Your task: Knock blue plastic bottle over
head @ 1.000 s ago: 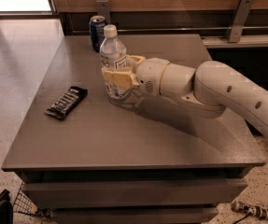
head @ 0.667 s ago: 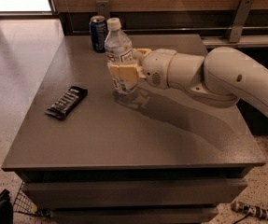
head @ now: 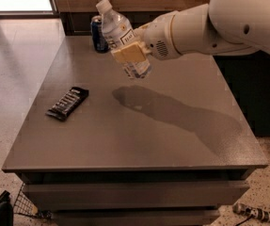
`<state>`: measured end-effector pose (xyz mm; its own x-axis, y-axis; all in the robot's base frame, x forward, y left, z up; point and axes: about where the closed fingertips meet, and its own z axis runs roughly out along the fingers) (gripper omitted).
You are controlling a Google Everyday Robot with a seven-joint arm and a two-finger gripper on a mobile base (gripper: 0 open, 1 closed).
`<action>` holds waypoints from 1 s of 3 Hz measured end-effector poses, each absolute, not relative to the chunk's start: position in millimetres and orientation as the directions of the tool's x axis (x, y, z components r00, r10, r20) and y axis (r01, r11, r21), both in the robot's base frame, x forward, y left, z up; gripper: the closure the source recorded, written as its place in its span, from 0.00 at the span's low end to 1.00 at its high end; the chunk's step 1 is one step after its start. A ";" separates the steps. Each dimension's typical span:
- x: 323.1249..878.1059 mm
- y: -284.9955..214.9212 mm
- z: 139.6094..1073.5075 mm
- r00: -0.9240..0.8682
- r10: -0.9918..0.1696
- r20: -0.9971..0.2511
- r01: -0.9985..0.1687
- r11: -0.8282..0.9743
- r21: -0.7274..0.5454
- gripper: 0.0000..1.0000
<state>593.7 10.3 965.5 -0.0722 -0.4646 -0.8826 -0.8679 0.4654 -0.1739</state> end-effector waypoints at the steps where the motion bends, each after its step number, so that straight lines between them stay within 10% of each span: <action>1: 598.9 1.0 962.1 -0.130 -0.571 -0.810 -0.879 0.445 -0.172 1.00; 3: 604.7 -9.5 915.3 -0.267 -0.694 -0.669 -0.887 0.448 -0.110 1.00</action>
Offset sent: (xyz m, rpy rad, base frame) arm 0.0067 -0.0318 -0.0452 -0.3201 0.2375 -0.0431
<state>604.7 -9.5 915.3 -0.2671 -0.6938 -0.6688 -0.8873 0.4479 -0.1103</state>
